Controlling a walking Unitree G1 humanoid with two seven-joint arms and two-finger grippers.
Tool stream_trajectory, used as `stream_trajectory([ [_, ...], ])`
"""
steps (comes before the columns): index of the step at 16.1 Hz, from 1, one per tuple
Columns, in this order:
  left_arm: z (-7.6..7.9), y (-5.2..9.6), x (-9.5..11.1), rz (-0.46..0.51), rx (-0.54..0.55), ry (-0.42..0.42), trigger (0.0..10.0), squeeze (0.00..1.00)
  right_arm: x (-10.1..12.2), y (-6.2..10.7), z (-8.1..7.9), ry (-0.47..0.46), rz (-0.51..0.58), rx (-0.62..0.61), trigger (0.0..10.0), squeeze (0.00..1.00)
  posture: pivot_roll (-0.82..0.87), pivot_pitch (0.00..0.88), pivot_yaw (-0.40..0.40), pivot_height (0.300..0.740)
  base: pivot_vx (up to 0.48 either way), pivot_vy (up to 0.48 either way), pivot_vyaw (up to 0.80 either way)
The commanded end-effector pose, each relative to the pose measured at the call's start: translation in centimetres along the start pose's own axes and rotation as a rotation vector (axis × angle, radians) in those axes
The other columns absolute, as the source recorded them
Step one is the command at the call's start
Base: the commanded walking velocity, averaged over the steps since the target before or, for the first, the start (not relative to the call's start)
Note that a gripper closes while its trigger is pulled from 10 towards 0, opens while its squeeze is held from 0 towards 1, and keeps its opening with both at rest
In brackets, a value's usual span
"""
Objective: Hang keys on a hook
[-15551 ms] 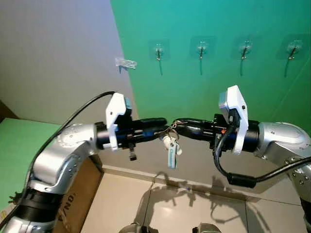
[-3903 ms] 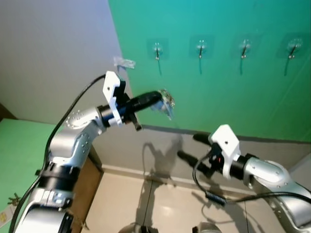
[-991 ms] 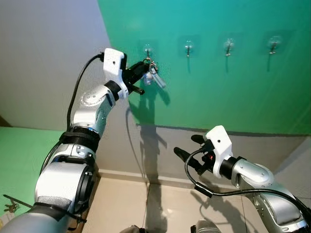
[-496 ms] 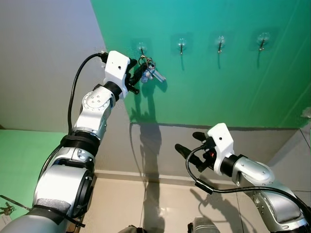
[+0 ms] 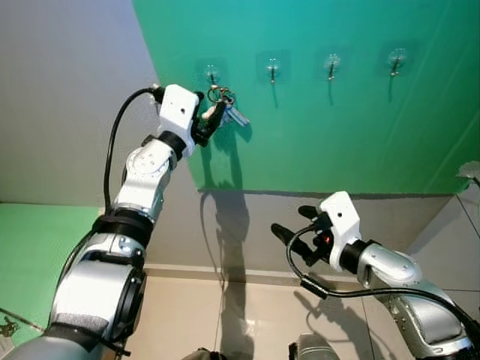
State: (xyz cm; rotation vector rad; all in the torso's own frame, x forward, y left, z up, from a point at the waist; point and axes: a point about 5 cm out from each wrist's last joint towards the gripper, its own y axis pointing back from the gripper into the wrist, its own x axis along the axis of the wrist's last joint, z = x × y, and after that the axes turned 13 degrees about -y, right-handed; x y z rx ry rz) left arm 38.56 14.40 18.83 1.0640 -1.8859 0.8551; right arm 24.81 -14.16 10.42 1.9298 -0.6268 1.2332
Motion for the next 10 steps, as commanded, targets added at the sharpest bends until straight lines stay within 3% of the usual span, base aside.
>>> stream_trajectory([
  [1, -0.8, 1.1, -1.5, -0.068, 0.037, 0.008, 10.0, 1.0, 0.7, -0.2, 0.2, 0.011, 0.021, -0.013, 10.0, 0.0, -0.28, 0.048, 0.138, 0.72, 0.0, 0.0, 0.0],
  [4, -0.9, 1.6, -1.9, -0.078, 0.049, 0.01, 10.0, 1.0, 0.9, -0.4, 0.3, 0.012, 0.034, -0.035, 10.0, 0.0, -0.27, 0.048, 0.135, 0.72, 0.0, 0.0, 0.0],
  [6, -1.1, 2.8, -2.4, -0.092, 0.068, 0.01, 10.0, 1.0, 1.6, -1.0, 1.7, 0.014, 0.097, -0.165, 10.0, 0.0, -0.26, 0.045, 0.136, 0.72, 0.0, 0.0, 0.0],
  [10, -1.0, 3.6, -2.8, -0.101, 0.084, 0.039, 10.0, 1.0, 2.4, -1.4, 2.7, 0.023, 0.15, -0.239, 10.0, 0.0, -0.25, 0.03, 0.132, 0.72, 0.0, 0.0, 0.0],
])
